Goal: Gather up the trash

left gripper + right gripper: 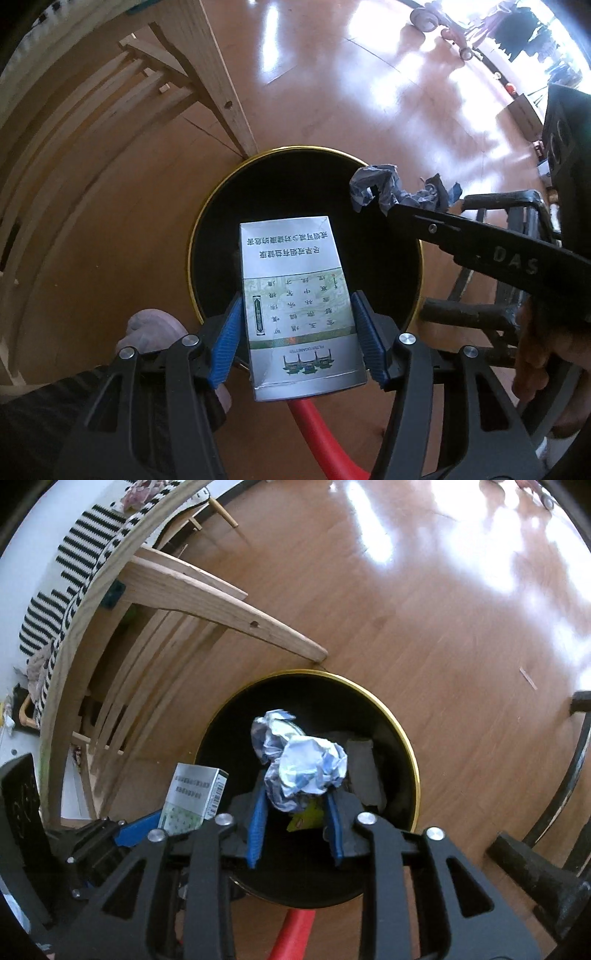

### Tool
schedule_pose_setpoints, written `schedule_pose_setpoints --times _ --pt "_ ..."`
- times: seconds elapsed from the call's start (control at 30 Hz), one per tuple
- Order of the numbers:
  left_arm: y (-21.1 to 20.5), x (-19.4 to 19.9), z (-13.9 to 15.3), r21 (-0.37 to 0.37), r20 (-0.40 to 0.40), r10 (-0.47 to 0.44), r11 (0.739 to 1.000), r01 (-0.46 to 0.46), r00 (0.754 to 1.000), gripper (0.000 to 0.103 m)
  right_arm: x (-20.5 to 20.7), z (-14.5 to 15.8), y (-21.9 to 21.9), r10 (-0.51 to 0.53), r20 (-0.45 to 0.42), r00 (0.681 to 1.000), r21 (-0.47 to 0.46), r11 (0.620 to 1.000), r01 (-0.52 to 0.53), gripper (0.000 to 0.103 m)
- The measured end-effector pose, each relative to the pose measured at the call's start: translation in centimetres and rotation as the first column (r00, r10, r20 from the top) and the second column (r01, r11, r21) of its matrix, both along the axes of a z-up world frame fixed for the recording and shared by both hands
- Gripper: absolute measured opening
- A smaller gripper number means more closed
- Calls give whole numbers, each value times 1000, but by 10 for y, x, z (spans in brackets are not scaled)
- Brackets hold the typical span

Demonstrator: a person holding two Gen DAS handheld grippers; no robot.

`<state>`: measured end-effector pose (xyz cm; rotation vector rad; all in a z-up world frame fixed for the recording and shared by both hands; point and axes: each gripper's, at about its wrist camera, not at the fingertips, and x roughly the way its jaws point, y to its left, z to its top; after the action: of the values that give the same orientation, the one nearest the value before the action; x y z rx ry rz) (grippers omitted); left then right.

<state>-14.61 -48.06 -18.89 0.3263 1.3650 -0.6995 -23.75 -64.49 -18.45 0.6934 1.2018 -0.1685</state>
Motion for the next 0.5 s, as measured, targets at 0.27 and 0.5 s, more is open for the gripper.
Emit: schedule_pose_setpoints --times 0.27,0.5 --pt "1 -15 24 -30 82 7 1000 -4 997 97 -19 40 -27 -108 48 993 -152 982 114 96" --pt "22 -6 118 -172 244 77 985 -35 967 97 -4 112 -15 -117 172 978 -381 908 175 96"
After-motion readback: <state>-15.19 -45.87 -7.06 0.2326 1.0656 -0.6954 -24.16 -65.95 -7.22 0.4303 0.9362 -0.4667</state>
